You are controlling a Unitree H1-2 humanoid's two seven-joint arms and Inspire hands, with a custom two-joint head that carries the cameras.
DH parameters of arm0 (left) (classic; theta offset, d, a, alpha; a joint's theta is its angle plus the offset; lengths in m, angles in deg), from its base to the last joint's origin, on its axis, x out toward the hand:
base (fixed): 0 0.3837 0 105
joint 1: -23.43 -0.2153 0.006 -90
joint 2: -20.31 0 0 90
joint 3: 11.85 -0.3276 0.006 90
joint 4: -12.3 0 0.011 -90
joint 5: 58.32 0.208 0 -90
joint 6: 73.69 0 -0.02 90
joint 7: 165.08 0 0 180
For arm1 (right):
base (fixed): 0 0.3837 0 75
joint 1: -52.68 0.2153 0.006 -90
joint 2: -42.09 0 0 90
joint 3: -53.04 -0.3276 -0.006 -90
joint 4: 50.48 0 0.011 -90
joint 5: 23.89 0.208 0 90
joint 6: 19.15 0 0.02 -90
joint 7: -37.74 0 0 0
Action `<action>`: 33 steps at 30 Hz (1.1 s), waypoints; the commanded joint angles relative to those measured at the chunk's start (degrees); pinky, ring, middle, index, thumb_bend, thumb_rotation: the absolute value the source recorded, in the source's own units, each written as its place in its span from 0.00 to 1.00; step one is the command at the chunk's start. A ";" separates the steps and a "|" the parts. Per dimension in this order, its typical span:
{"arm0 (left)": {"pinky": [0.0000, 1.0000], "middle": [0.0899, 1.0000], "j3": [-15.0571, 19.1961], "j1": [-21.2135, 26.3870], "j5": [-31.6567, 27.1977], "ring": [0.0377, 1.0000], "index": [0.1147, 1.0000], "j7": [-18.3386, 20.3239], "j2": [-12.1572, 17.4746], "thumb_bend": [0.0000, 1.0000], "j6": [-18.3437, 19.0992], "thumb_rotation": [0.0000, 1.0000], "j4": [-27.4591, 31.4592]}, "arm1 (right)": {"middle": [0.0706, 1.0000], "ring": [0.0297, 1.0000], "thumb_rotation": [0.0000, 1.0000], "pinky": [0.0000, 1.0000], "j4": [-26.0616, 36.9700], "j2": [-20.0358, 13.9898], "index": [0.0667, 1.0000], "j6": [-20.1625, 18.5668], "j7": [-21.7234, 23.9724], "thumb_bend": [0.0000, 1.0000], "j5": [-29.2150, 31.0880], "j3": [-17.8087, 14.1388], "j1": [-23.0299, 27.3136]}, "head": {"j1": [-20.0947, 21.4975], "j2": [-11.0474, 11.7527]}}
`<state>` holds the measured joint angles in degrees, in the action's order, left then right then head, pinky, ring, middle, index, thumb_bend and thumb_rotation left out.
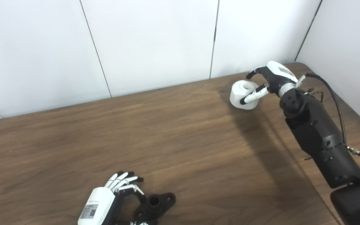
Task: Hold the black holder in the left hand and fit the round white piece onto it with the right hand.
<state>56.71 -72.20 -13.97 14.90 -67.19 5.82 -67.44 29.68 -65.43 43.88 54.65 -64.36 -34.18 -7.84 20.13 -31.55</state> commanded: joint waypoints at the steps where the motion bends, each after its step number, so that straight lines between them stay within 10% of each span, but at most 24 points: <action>1: 0.91 0.76 0.37 -1.67 2.14 0.88 0.42 2.22 0.79 0.52 2.86 0.04 -1.34 | 0.89 0.98 0.26 0.88 1.67 -2.45 0.71 0.31 -1.05 0.85 -0.10 -0.26 2.65 | -0.13 -0.07; 33: 0.90 0.76 1.79 -1.81 2.64 0.87 0.42 4.46 -0.49 0.52 4.08 0.04 -0.01 | 0.82 0.93 0.21 0.81 0.31 -4.40 0.62 1.94 -2.20 0.82 2.01 2.73 2.63 | -0.80 -0.38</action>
<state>58.22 -72.71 -13.14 17.05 -68.53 6.77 -66.07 29.18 -67.90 44.84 53.44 -62.43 -31.01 -7.85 19.25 -31.90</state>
